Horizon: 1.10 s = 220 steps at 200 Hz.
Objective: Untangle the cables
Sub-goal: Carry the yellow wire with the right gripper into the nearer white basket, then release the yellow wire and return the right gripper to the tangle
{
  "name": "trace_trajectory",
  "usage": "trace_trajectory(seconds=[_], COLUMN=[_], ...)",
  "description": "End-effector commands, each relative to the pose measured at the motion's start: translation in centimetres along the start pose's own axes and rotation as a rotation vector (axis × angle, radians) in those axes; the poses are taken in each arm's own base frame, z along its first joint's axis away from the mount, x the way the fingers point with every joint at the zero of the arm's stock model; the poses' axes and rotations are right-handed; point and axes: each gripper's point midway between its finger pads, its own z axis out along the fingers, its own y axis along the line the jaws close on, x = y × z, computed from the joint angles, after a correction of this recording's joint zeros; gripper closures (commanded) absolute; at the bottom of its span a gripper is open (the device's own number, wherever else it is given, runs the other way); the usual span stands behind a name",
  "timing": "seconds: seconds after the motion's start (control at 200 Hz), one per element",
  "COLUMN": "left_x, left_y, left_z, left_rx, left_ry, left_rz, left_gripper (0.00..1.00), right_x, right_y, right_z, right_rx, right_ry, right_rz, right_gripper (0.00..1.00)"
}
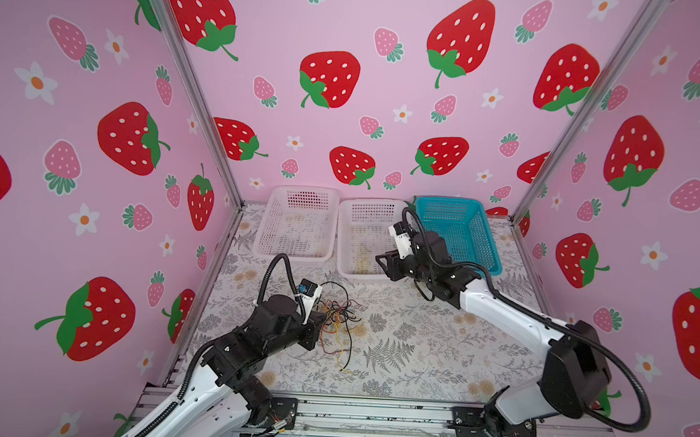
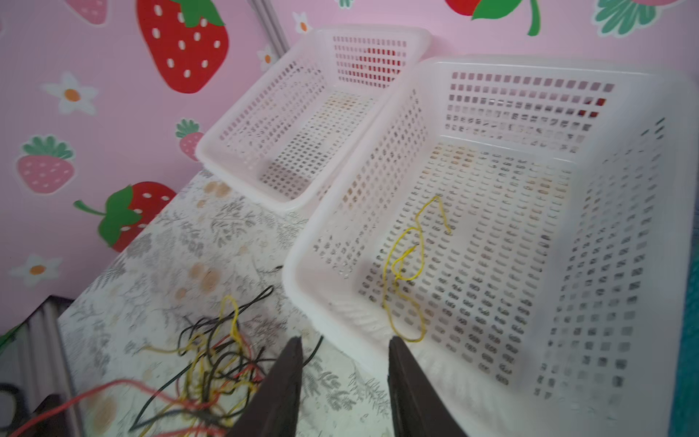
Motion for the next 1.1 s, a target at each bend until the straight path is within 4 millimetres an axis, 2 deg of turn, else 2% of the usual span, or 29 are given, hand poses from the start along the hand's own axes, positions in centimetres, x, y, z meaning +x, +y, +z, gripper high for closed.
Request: trace_trajectory(seconds=[0.0,0.09,0.19,0.29,0.355,0.435,0.53,0.815,0.975,1.095], left_x=[-0.8,-0.7,-0.8,-1.1,-1.5,-2.1,-3.0,-8.1,-10.1,-10.8], left_y=[-0.1,0.0,0.1,-0.4,-0.6,-1.0,-1.7,-5.1,-6.3,-7.3], left_z=[-0.1,0.1,0.4,0.8,0.9,0.8,0.5,-2.5,-4.1,-4.5], left_rx=[0.001,-0.004,-0.014,0.002,0.004,0.006,0.029,0.197,0.258,0.326], left_ry=[-0.026,-0.012,0.008,0.037,0.061,0.085,0.097,-0.017,-0.044,-0.050], left_rz=[-0.006,-0.011,-0.027,-0.046,-0.073,-0.107,-0.166,-0.418,-0.501,-0.571], left_gripper=[1.00,1.00,1.00,1.00,1.00,1.00,1.00,1.00,1.00,1.00], right_x=[1.6,4.2,6.0,6.7,7.0,7.7,8.6,13.4,13.5,12.7], right_y=[5.8,9.6,13.1,15.0,15.6,15.7,14.4,12.4,11.4,11.8], right_z=[-2.5,-4.7,-6.9,-8.2,-8.4,-8.0,-7.0,-5.6,-5.2,-5.3], right_rx=[-0.228,-0.343,-0.438,-0.438,-0.424,-0.395,-0.319,-0.307,-0.274,-0.292], right_ry=[-0.069,-0.088,-0.124,-0.164,-0.177,-0.162,-0.145,-0.127,-0.184,-0.241], right_rz=[0.006,-0.009,-0.046,-0.131,-0.177,-0.219,-0.235,-0.218,-0.214,-0.205], right_gripper=[0.58,0.57,0.56,0.55,0.55,0.55,0.55,0.56,0.56,0.55])
